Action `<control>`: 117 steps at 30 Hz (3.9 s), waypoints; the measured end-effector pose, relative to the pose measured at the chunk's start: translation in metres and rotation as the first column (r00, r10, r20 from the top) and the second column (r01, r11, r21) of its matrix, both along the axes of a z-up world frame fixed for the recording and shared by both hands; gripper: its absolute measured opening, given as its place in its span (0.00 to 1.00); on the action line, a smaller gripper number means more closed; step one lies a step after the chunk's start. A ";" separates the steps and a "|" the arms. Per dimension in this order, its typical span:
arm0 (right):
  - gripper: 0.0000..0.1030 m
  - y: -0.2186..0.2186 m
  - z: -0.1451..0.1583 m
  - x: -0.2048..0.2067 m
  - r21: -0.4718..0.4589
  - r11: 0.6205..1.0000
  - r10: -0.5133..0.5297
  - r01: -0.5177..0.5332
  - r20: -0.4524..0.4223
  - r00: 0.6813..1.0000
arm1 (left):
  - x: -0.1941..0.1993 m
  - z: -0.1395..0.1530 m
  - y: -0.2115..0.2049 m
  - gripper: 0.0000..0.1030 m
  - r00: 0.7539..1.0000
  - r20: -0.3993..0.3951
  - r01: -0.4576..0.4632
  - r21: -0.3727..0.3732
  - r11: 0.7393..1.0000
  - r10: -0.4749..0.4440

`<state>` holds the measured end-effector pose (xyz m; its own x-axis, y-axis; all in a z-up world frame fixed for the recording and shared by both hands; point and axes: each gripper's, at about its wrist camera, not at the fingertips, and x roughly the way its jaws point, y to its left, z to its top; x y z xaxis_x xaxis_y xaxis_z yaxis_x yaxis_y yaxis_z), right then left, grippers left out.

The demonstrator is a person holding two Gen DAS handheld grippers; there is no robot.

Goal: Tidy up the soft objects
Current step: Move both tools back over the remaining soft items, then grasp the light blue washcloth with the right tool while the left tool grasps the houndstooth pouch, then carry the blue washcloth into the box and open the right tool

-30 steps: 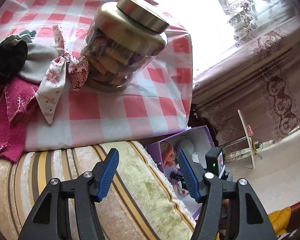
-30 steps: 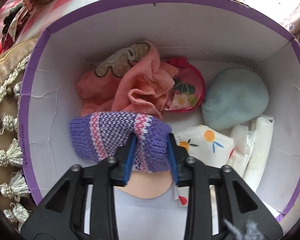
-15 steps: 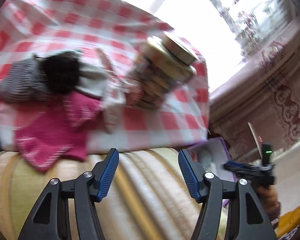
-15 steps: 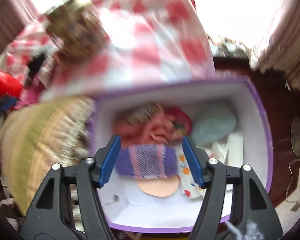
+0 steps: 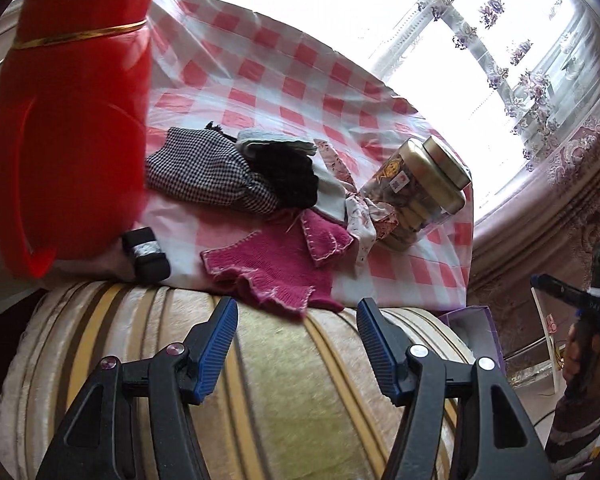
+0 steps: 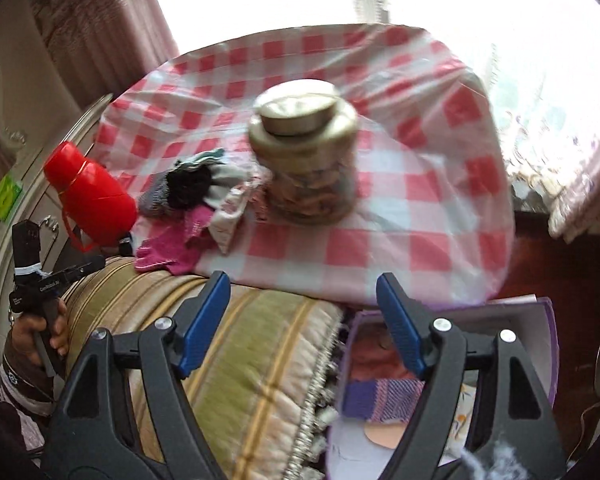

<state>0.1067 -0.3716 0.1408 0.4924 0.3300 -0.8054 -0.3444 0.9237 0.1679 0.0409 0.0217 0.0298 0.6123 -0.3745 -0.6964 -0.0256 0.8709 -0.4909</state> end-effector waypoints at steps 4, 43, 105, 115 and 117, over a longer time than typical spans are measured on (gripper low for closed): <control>0.76 0.049 0.002 0.008 -0.017 0.995 0.093 -0.093 0.005 0.996 | -0.006 -0.001 0.009 0.61 1.000 0.017 0.007 -0.001 1.000 -0.007; 0.76 0.251 -0.104 0.205 0.135 0.986 0.139 -0.103 -0.301 0.943 | 0.147 -0.037 0.002 0.47 0.992 -0.109 -0.020 0.316 0.949 0.057; 0.10 0.131 0.020 0.114 0.262 0.949 0.182 -0.175 -0.004 0.983 | 0.039 0.027 0.003 0.06 0.970 0.207 -0.162 0.163 0.973 0.127; 0.10 -0.043 0.018 0.020 0.211 0.973 -0.089 0.092 -0.028 0.996 | 0.025 0.056 -0.034 0.05 0.963 0.262 -0.101 0.166 0.981 0.055; 0.10 -0.075 0.003 0.001 0.188 0.971 -0.137 0.148 -0.069 0.988 | 0.027 0.060 -0.045 0.05 0.963 0.267 -0.082 0.171 0.982 0.034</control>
